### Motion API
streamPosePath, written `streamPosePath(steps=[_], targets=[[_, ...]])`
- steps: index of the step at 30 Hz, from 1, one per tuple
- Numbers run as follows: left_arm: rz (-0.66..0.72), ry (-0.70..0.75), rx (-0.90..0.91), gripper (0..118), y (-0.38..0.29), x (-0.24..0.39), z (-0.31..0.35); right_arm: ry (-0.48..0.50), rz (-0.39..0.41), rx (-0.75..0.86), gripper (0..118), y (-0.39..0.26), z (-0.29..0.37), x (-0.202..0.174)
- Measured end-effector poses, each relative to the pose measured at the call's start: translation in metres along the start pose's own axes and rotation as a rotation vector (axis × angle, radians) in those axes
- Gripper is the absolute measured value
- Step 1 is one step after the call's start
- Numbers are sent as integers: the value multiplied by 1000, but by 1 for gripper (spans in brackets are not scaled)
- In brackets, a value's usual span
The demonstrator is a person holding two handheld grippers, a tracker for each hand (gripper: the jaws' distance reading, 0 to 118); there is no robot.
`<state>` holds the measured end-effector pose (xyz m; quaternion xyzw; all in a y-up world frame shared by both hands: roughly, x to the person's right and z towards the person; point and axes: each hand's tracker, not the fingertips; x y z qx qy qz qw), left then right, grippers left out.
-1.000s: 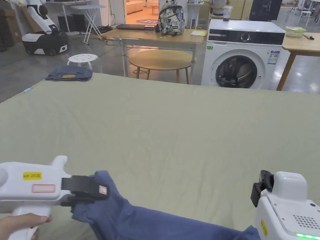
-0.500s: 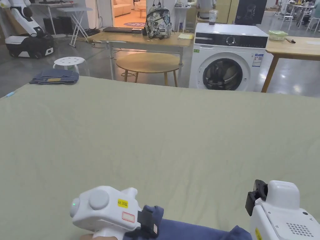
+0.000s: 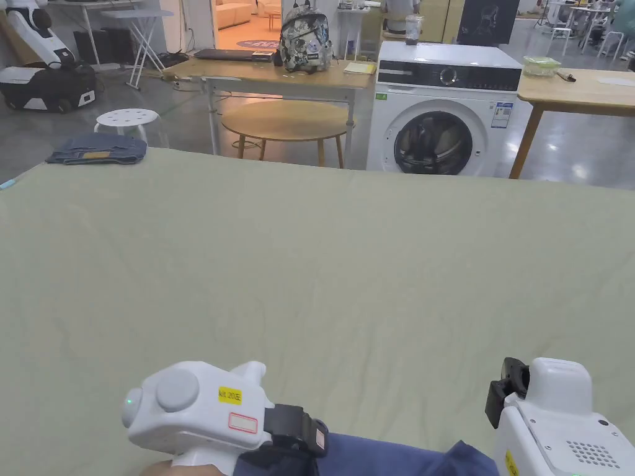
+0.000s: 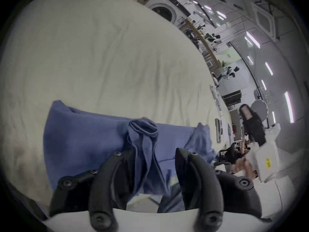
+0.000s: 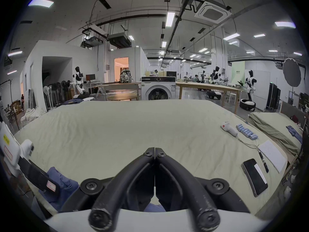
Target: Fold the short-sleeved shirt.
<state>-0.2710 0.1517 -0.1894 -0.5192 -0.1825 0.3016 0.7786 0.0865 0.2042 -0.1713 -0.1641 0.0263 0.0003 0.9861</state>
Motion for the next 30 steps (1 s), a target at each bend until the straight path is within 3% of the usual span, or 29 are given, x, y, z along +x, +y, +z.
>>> streamPosePath(steps=[3,6,8,13,16,23,27,30], targets=[[-45,-53,83,43,-1,2,26,2,0,-1,0,0,1,0],[-18,-67,115,14,1,-7,35,3,-5,-5,0,-2,2,1],[11,-53,121,14,-3,-2,34,3,-7,-10,0,-3,2,2],[-23,192,35,9,-11,-13,8,0,-9,-22,0,-7,1,4],[-4,170,-42,7,-13,-23,-14,-2,-6,-27,0,-8,1,5],[-14,-60,-86,7,-21,-9,-44,-8,-9,-39,0,-11,0,8],[-59,-6,-115,7,-26,-1,-70,-13,-12,-43,0,-12,-1,10],[-12,-24,-101,7,-26,-7,-77,-13,-14,-42,0,-12,0,12]])
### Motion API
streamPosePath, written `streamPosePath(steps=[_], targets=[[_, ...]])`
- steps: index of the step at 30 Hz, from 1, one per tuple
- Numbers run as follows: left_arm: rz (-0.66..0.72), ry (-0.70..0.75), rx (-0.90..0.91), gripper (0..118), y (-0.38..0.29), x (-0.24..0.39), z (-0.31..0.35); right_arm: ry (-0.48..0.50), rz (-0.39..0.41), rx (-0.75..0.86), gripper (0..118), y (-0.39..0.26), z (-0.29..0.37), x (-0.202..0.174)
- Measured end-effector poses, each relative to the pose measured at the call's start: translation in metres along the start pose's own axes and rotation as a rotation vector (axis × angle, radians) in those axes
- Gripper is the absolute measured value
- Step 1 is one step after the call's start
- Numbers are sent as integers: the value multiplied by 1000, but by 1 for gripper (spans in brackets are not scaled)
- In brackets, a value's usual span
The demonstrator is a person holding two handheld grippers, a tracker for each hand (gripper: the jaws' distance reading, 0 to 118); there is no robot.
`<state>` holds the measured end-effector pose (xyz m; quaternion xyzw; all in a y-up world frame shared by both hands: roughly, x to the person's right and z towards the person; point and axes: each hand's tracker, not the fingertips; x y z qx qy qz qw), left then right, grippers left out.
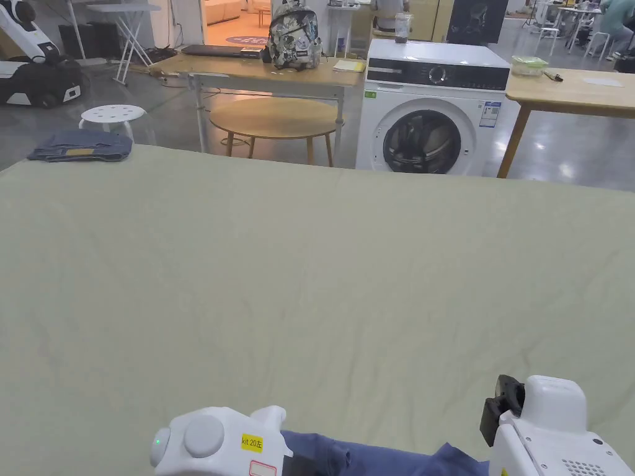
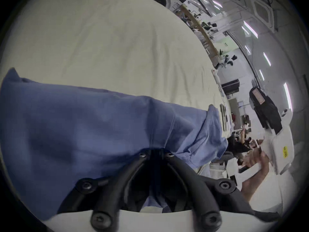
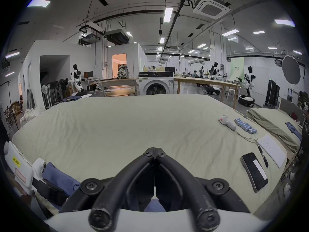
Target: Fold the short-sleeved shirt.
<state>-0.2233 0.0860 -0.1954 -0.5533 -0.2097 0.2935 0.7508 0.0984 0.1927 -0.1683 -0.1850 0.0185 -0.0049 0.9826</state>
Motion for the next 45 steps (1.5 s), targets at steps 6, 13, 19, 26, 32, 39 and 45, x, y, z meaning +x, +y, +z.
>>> streamPosePath(steps=[6,13,19,26,32,39,45], targets=[[69,-88,29,7,-1,-13,3,9,-1,28,0,1,4,2],[19,-93,19,7,-25,7,8,14,6,47,0,4,8,2],[25,-97,66,7,-26,10,21,16,6,47,0,5,9,1],[-1,-53,224,47,-8,-9,96,26,14,70,0,10,12,-3],[13,23,306,70,-11,-45,151,42,18,92,0,14,12,-8],[139,-30,210,77,-12,-112,132,58,16,74,0,10,8,-15],[262,-317,243,75,-16,-132,108,58,16,54,0,7,6,-18]])
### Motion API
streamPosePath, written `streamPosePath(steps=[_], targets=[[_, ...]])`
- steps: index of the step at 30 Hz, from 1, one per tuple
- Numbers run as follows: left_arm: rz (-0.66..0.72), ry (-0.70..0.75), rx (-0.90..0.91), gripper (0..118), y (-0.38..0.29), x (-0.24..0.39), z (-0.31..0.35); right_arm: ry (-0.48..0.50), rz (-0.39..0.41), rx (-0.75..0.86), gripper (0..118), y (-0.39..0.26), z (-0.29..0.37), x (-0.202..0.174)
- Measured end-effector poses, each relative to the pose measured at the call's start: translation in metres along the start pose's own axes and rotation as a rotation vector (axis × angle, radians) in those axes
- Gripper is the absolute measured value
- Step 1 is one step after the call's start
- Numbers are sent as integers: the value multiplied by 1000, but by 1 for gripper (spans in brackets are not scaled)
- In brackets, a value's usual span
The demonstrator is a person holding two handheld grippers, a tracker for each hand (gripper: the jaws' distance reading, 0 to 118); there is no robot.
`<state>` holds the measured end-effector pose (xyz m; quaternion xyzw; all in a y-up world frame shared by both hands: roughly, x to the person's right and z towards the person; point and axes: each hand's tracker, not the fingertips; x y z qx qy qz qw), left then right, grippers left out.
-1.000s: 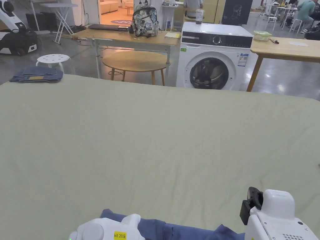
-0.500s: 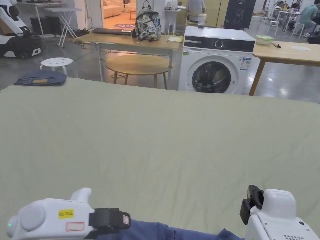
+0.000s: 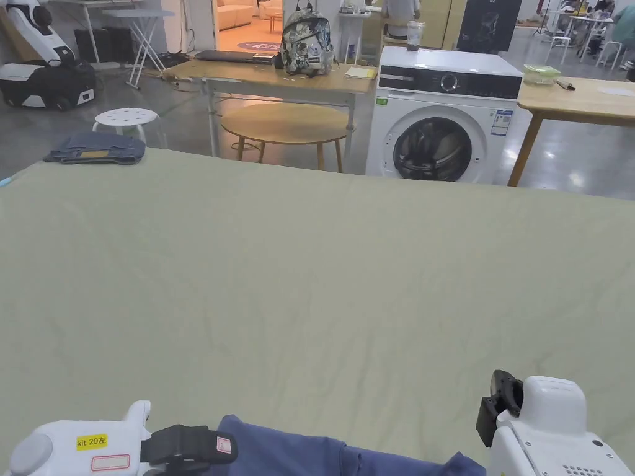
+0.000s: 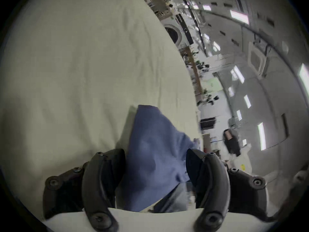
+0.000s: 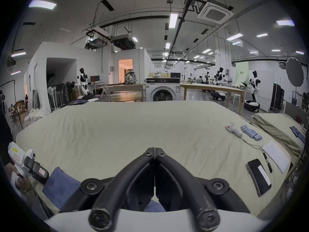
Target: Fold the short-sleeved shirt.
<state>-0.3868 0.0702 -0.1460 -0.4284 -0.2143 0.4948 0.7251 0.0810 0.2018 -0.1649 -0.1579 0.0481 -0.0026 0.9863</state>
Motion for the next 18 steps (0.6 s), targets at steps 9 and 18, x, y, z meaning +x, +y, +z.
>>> streamPosePath(steps=[9,18], targets=[[-9,39,-23,7,-9,7,-23,-19,-7,35,0,3,3,3],[-111,52,52,5,-5,37,13,-29,11,70,0,5,5,2]])
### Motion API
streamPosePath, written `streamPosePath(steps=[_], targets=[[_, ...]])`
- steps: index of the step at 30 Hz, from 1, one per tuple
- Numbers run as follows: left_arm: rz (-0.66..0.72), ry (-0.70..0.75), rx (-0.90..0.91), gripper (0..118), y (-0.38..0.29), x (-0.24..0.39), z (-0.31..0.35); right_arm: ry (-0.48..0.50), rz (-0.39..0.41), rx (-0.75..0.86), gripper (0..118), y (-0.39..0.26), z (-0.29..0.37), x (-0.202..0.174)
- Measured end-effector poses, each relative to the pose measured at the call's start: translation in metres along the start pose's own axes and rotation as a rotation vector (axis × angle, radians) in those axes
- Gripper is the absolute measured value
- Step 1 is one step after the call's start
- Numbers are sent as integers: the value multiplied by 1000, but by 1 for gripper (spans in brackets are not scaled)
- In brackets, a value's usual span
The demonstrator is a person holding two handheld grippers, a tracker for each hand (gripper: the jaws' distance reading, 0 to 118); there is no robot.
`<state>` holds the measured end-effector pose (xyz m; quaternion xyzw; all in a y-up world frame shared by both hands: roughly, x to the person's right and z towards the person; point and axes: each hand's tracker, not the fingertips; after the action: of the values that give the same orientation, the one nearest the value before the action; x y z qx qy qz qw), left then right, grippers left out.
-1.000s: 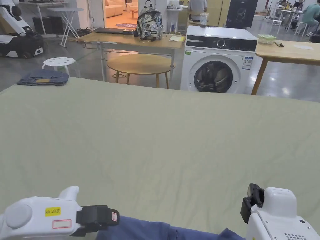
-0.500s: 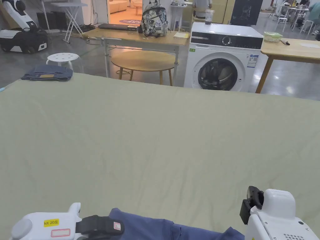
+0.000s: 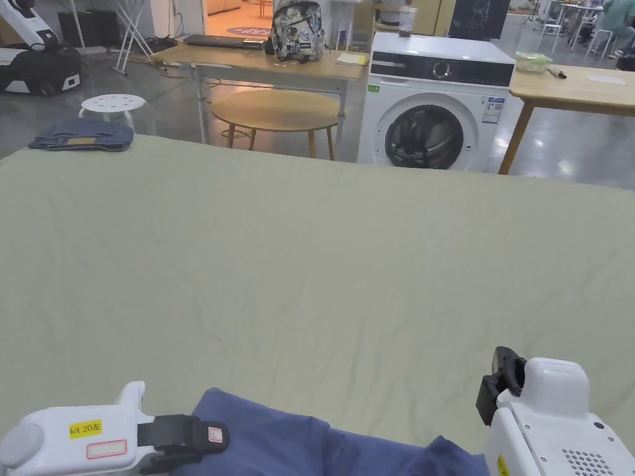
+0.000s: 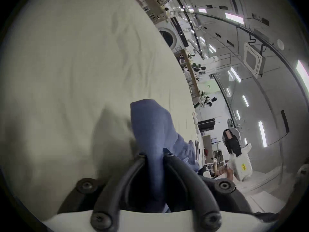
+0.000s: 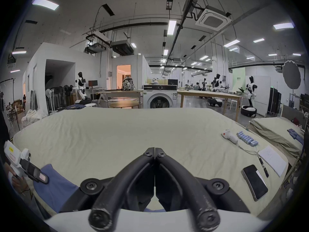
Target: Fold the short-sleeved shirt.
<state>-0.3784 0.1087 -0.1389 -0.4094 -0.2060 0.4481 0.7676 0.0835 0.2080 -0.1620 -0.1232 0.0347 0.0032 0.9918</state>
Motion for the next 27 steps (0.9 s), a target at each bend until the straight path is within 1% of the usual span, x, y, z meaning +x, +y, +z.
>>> streamPosePath(steps=[6,9,12,13,14,15,16,19,27], targets=[[-50,81,87,5,24,16,63,17,-2,-3,0,1,-2,-6],[-80,169,145,5,34,26,96,29,-4,-3,0,2,-3,-10],[-93,267,181,5,33,50,116,41,-4,-1,0,3,-4,-14],[-107,247,173,5,34,56,119,43,-4,1,0,4,-4,-15],[-117,277,175,5,42,50,125,46,-4,2,0,4,-4,-15],[-140,339,190,5,44,52,128,48,-5,3,0,5,-5,-15],[-158,368,188,5,44,56,129,50,-5,3,0,5,-5,-16],[-176,372,167,5,37,75,114,51,-7,4,0,6,-4,-15],[-295,333,56,5,6,130,51,39,-11,0,0,5,-1,-6]])
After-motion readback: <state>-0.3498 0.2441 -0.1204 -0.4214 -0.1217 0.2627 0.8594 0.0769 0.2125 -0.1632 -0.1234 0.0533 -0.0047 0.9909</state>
